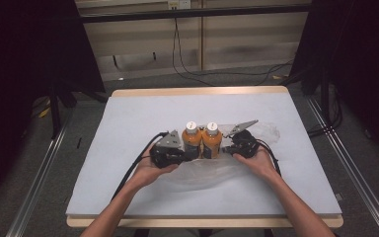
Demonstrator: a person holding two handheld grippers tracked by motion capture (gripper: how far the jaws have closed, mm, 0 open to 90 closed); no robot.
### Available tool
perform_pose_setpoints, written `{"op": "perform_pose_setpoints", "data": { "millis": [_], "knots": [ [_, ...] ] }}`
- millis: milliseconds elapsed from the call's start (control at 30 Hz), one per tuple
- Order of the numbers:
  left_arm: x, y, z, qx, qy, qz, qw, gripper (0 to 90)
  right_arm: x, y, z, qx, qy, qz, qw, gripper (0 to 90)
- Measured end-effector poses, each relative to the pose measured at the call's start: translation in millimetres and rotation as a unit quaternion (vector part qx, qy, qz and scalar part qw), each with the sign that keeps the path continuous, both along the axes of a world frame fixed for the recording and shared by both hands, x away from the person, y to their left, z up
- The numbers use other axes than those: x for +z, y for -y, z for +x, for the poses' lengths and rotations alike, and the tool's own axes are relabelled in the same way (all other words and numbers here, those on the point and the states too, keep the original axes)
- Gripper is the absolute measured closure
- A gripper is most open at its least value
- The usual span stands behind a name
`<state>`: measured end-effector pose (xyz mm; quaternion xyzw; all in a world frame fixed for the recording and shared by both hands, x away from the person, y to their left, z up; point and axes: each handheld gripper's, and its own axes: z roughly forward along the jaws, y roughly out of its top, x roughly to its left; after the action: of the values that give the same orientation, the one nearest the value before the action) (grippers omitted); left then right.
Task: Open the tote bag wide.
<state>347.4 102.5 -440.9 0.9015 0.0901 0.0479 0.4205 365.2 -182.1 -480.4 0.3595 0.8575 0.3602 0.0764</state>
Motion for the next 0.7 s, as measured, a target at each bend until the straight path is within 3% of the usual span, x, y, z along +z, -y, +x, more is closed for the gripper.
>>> {"op": "perform_pose_setpoints", "data": {
  "millis": [33, 133, 167, 233, 367, 467, 533, 600, 700],
  "knots": [
    [-8.6, 3.4, -0.6, 0.001, 0.008, 0.027, 0.9996, 87.8, 0.8, 0.1, -0.9, -0.002, -0.001, -0.006, 1.0000, 90.0],
    [-22.3, 1.9, 1.0, 0.007, 0.021, 0.080, 0.9965, 86.8, 4.0, 2.4, -2.5, -0.002, 0.007, -0.017, 0.9998, 86.6],
    [-25.6, -0.5, 1.8, 0.014, 0.009, 0.069, 0.9975, 86.8, 5.7, 2.5, -3.6, -0.006, 0.013, -0.023, 0.9996, 83.8],
    [-28.5, -8.5, 6.1, 0.027, 0.004, 0.071, 0.9971, 85.8, 9.9, 2.5, -5.6, -0.001, 0.019, -0.026, 0.9995, 83.9],
    [-25.7, -25.9, 14.2, 0.056, -0.010, 0.043, 0.9975, 84.1, 27.7, 2.3, -9.4, 0.018, 0.039, -0.007, 0.9990, 82.9],
    [-23.9, -32.5, 17.8, 0.064, -0.009, 0.046, 0.9969, 83.9, 41.7, 4.2, -11.7, 0.016, 0.058, -0.001, 0.9982, 83.2],
    [-26.2, -36.3, 20.1, 0.074, 0.005, 0.051, 0.9959, 84.6, 45.5, 8.6, -10.8, 0.008, 0.068, -0.006, 0.9976, 84.2],
    [-29.7, -38.9, 23.2, 0.079, -0.006, 0.056, 0.9953, 85.0, 41.3, 13.5, -7.8, -0.004, 0.064, -0.020, 0.9977, 85.3],
    [-33.7, -39.5, 26.1, 0.079, 0.001, 0.080, 0.9936, 84.7, 25.7, 18.9, -1.7, -0.010, 0.044, -0.045, 0.9980, 86.2]
  ]
}}
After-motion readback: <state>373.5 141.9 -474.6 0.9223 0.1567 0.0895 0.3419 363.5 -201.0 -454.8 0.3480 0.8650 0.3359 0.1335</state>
